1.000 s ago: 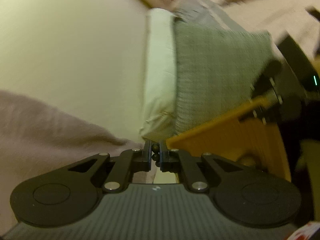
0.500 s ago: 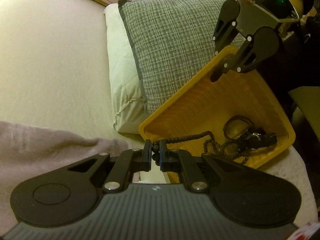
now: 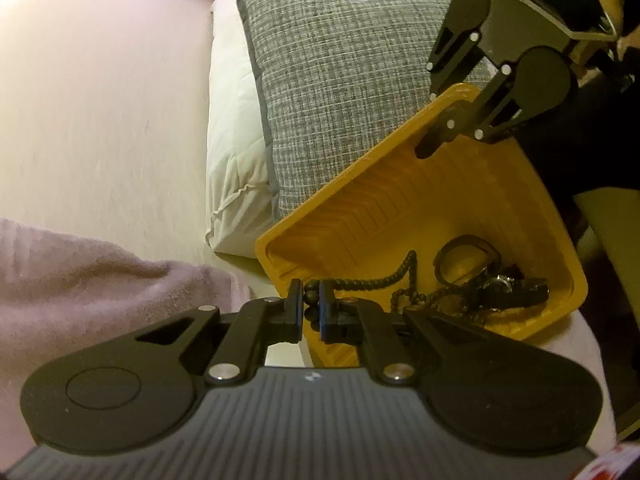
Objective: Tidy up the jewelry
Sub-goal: 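Lower the dark necklace into the orange tray and open the left tool, then move the open left tool back over the remaining brown bead jewelry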
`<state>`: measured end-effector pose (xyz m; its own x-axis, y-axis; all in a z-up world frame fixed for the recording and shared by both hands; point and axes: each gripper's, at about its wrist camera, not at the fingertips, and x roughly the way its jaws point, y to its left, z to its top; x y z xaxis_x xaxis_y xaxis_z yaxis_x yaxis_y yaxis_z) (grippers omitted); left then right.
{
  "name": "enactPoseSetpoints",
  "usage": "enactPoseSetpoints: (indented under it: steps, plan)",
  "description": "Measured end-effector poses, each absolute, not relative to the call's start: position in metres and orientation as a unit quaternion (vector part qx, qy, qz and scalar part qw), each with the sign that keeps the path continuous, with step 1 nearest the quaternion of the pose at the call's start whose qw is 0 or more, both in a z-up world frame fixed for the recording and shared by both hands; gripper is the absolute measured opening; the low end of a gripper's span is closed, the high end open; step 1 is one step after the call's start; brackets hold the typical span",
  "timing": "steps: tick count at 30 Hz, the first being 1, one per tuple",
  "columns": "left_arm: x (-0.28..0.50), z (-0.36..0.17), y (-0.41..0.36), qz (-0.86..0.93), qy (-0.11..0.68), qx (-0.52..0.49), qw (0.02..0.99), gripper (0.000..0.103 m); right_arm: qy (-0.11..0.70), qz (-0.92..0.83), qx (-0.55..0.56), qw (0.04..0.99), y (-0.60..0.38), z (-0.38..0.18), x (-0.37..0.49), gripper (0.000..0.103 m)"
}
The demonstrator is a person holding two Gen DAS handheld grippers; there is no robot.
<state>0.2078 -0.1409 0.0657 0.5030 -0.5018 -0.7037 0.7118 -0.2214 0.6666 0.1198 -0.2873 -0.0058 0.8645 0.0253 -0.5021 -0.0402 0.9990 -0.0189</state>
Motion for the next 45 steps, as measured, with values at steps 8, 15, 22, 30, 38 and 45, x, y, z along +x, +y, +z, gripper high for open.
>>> enactPoseSetpoints:
  steps: [8,15,22,30,38,45]
  plan:
    - [0.216,0.087,-0.137,-0.472,0.087,0.561,0.674,0.011,0.258,0.017,-0.016,0.966,-0.285,-0.005,0.119,0.005]
    - [0.22,0.123,-0.085,-0.41,0.121,0.458,0.779,0.012,0.257,0.016,-0.014,0.966,-0.285,-0.005,0.119,0.005]
    - [0.208,0.123,0.021,-0.263,0.217,0.305,0.889,0.018,0.259,0.014,-0.013,0.966,-0.285,-0.006,0.118,0.005]
    - [0.16,0.062,0.105,-0.128,0.279,0.215,0.927,0.018,0.26,0.01,-0.014,0.965,-0.283,-0.006,0.117,0.005]
    - [0.116,-0.02,0.132,-0.06,0.322,0.15,0.933,0.019,0.262,0.011,-0.021,0.965,-0.282,-0.005,0.117,0.005]
    - [0.098,-0.049,0.139,-0.029,0.333,0.118,0.935,0.019,0.262,0.008,-0.024,0.965,-0.282,-0.007,0.12,0.005]
